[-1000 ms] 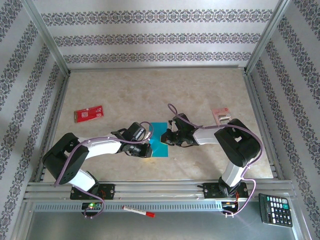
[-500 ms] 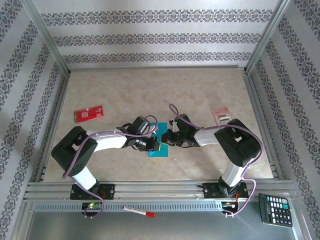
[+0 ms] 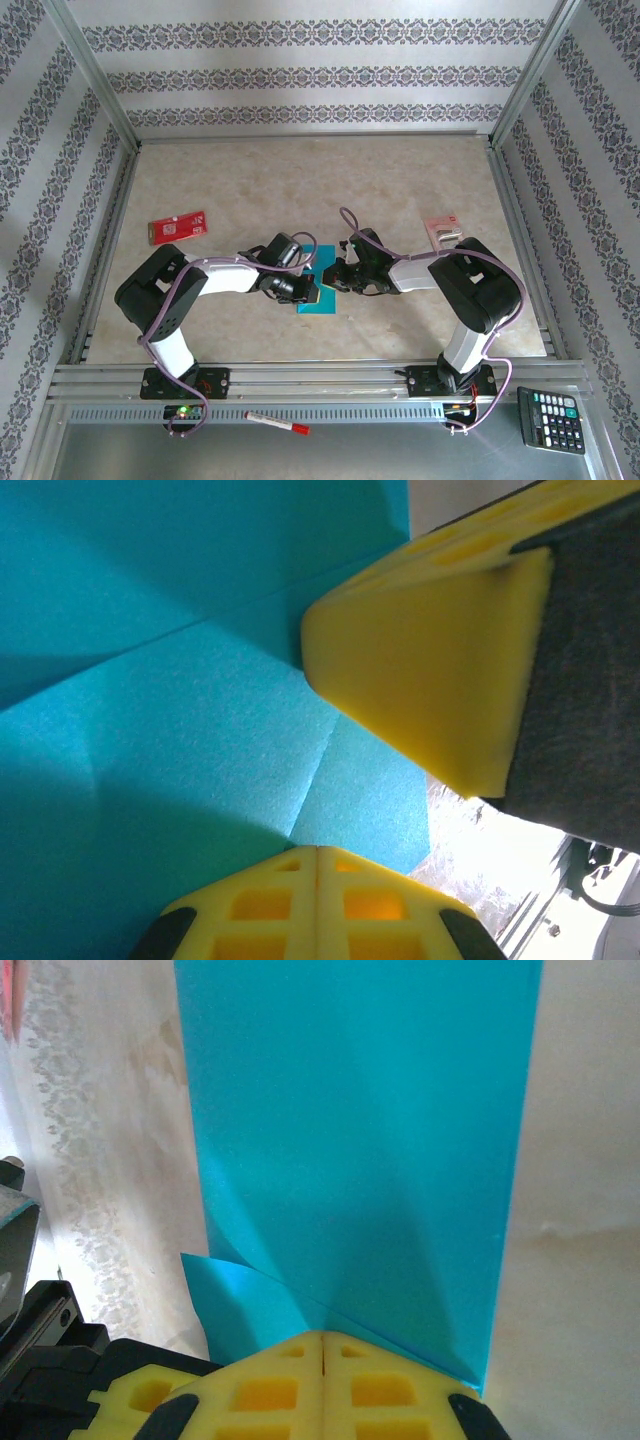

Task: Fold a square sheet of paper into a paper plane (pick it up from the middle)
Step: Fold the triangle a second time at the center of the table.

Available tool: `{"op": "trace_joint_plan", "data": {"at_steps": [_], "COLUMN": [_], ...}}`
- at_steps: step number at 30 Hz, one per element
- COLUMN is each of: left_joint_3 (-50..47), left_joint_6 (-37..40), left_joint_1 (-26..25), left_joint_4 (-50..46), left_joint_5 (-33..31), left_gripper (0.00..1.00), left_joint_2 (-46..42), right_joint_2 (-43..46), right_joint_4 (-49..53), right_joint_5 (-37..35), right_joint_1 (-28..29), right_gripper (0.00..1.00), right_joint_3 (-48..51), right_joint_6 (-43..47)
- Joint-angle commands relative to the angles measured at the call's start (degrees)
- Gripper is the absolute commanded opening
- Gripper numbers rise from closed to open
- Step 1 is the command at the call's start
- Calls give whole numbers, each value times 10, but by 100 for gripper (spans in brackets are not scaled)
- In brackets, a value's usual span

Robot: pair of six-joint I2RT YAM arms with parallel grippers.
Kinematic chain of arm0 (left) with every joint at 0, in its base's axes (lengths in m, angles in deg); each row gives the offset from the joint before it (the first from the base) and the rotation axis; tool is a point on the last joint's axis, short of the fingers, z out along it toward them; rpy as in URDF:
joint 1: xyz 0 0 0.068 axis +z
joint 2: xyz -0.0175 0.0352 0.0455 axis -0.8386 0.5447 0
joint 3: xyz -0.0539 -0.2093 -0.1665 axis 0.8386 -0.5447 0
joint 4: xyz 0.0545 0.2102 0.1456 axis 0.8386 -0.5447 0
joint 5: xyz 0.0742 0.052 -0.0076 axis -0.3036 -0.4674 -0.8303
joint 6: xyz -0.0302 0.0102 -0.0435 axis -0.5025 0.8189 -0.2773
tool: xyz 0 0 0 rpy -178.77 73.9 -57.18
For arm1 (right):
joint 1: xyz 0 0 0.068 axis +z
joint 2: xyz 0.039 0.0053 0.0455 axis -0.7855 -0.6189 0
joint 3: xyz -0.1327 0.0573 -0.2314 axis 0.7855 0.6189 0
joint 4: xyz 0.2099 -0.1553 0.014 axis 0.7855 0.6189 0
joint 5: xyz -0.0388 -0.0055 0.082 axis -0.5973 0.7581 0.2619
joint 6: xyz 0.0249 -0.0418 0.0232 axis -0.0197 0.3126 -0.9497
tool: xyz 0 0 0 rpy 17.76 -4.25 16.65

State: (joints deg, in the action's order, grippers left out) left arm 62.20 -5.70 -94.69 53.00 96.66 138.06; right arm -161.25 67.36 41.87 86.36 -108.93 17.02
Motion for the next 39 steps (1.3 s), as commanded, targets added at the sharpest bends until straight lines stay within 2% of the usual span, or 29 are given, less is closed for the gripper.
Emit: {"op": "trace_joint_plan", "data": {"at_steps": [1,15,26,32,39], "left_joint_3": [-19,-78,-147,-99,-33], "left_joint_6": [8,-10,-36,-68,-52], "left_joint_1": [9,25,58,58,58], "left_joint_4": [-56,-50,-13,44,45], "left_joint_5": [5,38,80,99,91], "left_gripper": [0,0,0,1,1], "left_joint_2": [-6,-44,-87,-110,-25], "right_joint_2": [-36,-49,-49,-44,-43], "right_joint_4": [78,169,190,187,186], "right_joint_5": [-44,-64,-72,-73,-74], "right_joint_1": [-3,1,4,5,5], "right_gripper": [0,0,0,0,0], "right_joint_3": [13,-17,-23,-21,-19], "right_joint_6": [6,22,31,31,31]}}
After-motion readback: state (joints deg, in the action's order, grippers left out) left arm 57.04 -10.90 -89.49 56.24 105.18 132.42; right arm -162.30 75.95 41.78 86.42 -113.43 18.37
